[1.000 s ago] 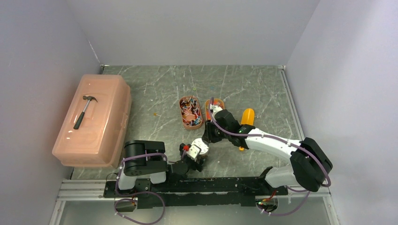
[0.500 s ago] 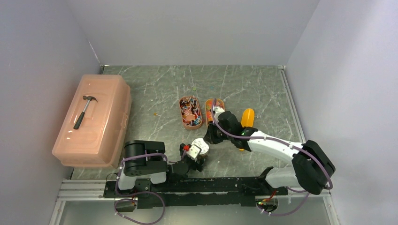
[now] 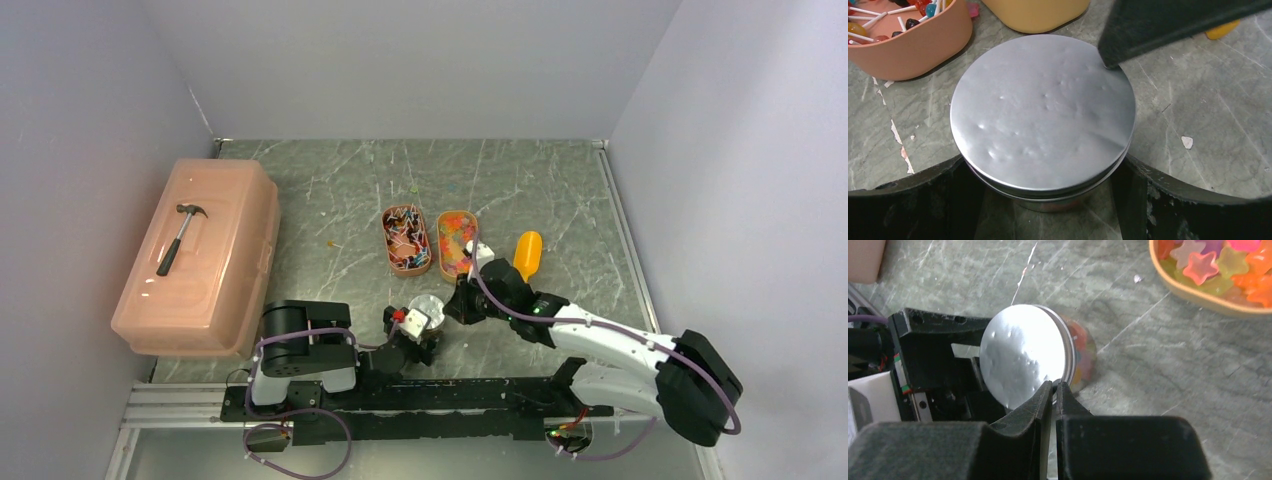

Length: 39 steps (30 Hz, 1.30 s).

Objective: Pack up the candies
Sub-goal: Screw the bottle lid onto the packing bottle.

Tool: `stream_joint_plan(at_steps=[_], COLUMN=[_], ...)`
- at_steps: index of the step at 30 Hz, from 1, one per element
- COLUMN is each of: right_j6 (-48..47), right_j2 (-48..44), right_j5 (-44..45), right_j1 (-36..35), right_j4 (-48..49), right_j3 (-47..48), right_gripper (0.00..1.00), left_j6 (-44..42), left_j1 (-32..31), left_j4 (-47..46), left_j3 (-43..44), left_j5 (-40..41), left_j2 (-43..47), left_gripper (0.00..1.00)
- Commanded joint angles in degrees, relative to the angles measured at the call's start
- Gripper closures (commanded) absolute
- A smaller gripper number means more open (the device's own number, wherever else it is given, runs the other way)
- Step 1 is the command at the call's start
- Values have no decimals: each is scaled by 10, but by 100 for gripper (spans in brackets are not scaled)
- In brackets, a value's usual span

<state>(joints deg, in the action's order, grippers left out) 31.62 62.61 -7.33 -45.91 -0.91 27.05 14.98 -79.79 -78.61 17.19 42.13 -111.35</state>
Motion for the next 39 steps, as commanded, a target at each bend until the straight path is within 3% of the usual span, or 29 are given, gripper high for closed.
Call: stream_joint_plan(at_steps=[1,8,13,24,39], right_j6=[53,33,-3,-61,-78], right_j2=[-28,-78,-74,46,165], right_j5=[-36,17,72,31,-24], right_j1=[-50,-58,-46,-3,18], right_j4=[-22,-110,-156,-116,-62], right_j3=[-28,27,86,167,189], right_gripper=[91,89,78,67,67], left_j6=[31,32,32,27,27], left_j1=[-2,-2,-2,-2,-2], left_j4=[151,158,158,147,148], left_j3=[-1,1,0,-3,-1], left_j5=[-25,-22,-23,-30,-32], left_j2=[-26,-26,-25,-27,-29], left_gripper=[19,19,19,19,19])
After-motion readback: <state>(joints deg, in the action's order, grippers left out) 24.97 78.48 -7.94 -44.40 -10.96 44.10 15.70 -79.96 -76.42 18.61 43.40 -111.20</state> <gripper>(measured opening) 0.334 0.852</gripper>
